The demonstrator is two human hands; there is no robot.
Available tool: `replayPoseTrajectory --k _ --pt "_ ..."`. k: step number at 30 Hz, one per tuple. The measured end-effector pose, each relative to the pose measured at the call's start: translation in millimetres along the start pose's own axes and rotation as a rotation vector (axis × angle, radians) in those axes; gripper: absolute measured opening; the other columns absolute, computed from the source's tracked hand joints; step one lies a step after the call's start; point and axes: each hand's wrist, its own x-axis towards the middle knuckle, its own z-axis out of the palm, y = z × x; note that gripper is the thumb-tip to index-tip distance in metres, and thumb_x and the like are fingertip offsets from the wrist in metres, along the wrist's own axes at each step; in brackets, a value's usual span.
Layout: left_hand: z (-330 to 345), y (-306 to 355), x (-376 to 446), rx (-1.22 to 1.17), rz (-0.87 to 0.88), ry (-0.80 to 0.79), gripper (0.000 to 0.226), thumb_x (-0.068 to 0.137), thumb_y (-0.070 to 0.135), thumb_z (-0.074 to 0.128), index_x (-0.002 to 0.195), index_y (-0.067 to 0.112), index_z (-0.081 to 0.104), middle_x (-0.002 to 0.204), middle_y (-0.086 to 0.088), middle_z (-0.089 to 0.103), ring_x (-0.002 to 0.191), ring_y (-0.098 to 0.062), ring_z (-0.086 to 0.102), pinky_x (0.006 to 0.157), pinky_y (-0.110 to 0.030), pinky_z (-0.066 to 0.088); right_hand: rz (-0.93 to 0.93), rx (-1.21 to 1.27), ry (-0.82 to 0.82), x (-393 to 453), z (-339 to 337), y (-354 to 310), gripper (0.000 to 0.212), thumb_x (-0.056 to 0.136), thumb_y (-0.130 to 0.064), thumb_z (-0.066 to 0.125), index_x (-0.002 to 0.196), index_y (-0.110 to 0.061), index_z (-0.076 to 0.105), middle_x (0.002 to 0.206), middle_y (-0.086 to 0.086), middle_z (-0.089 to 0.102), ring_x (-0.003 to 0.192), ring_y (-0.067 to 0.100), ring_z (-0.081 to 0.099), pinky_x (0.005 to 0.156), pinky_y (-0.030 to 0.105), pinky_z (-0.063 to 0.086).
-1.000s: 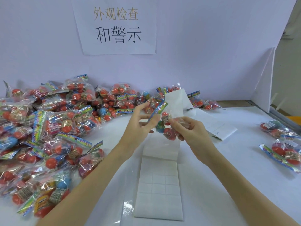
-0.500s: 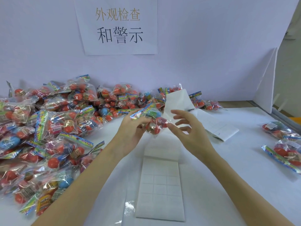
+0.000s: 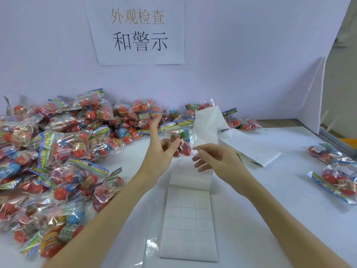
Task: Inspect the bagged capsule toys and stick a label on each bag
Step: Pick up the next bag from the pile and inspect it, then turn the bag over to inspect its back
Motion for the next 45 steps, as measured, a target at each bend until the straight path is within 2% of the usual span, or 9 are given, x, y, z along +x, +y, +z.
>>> replayPoseTrajectory --k 4,9,14,18,26,36,38,40,45 --pt "-8 1 2 0.141 0.114 0.022 0.051 0.110 0.008 0.046 0.142 0.047 0.047 0.076 -0.008 0.054 0.074 -0.019 0.053 0.078 -0.033 0.056 0.011 -0.387 -0.207 -4 1 5 0.044 0.084 -0.047 0.083 0.123 -0.041 0.065 0.107 -0.010 0.074 0.093 0.006 0.070 0.085 0.019 0.056" --pt "-9 4 3 0.179 0.051 0.009 0.051 0.095 -0.018 0.038 0.080 0.013 0.076 0.088 -0.003 0.075 0.077 -0.007 0.062 0.074 -0.023 0.046 -0.109 -0.446 -0.200 -4 -2 9 0.038 0.082 -0.028 0.089 0.113 -0.031 0.069 0.107 -0.013 0.072 0.098 0.003 0.068 0.089 0.018 0.053" --pt "-11 6 4 0.197 -0.062 -0.071 0.032 0.098 -0.004 0.054 0.096 0.014 0.080 0.107 -0.015 0.072 0.103 -0.025 0.062 0.085 -0.018 0.046 -0.181 -0.480 -0.042 -1 -7 8 0.017 0.091 -0.022 0.079 0.098 -0.034 0.071 0.099 -0.022 0.072 0.092 0.003 0.069 0.082 0.013 0.051" --pt "-11 2 1 0.306 -0.029 -0.232 0.016 0.094 0.024 0.076 0.108 0.018 0.080 0.109 -0.002 0.057 0.084 0.002 0.060 0.079 -0.008 0.044 -0.220 -0.469 0.094 0 -7 8 0.017 0.093 -0.020 0.076 0.101 -0.034 0.071 0.087 -0.021 0.072 0.089 0.000 0.066 0.075 0.006 0.043" --pt "-10 -13 4 0.381 -0.056 -0.175 0.031 0.096 0.037 0.073 0.073 0.016 0.067 0.088 0.000 0.052 0.067 -0.001 0.047 0.063 -0.013 0.036 -0.313 -0.547 0.109 -2 -4 1 0.025 0.089 -0.032 0.081 0.112 -0.032 0.071 0.113 -0.019 0.067 0.108 -0.003 0.060 0.088 0.006 0.039" --pt "-8 -15 4 0.267 -0.097 -0.161 0.038 0.102 0.043 0.062 0.090 0.008 0.073 0.084 -0.005 0.052 0.080 -0.015 0.048 0.076 -0.028 0.040 -0.304 -0.568 0.078 -1 -9 6 0.025 0.090 -0.022 0.081 0.113 -0.027 0.071 0.105 -0.010 0.070 0.091 0.011 0.062 0.084 0.030 0.052" --pt "-9 -14 3 0.264 -0.047 -0.173 0.019 0.095 0.040 0.073 0.107 0.026 0.077 0.100 -0.004 0.056 0.093 -0.014 0.055 0.086 -0.020 0.048 -0.296 -0.532 0.090 0 -9 7 0.023 0.091 -0.021 0.081 0.111 -0.028 0.072 0.104 -0.017 0.071 0.092 0.010 0.064 0.084 0.029 0.053" --pt "-12 -16 3 0.289 0.018 -0.219 0.035 0.083 0.032 0.088 0.114 0.036 0.075 0.115 -0.002 0.056 0.097 -0.011 0.059 0.091 -0.015 0.049 -0.295 -0.516 0.095 1 -10 7 0.022 0.092 -0.021 0.080 0.110 -0.028 0.073 0.103 -0.020 0.071 0.093 0.009 0.065 0.084 0.026 0.054" --pt "-14 -18 5 0.346 0.117 -0.162 0.026 0.080 0.024 0.090 0.103 0.021 0.078 0.111 -0.003 0.059 0.088 -0.013 0.063 0.081 -0.013 0.048 -0.336 -0.563 0.081 0 -11 7 0.023 0.091 -0.021 0.080 0.113 -0.024 0.075 0.107 -0.015 0.070 0.099 0.004 0.063 0.084 0.014 0.049"
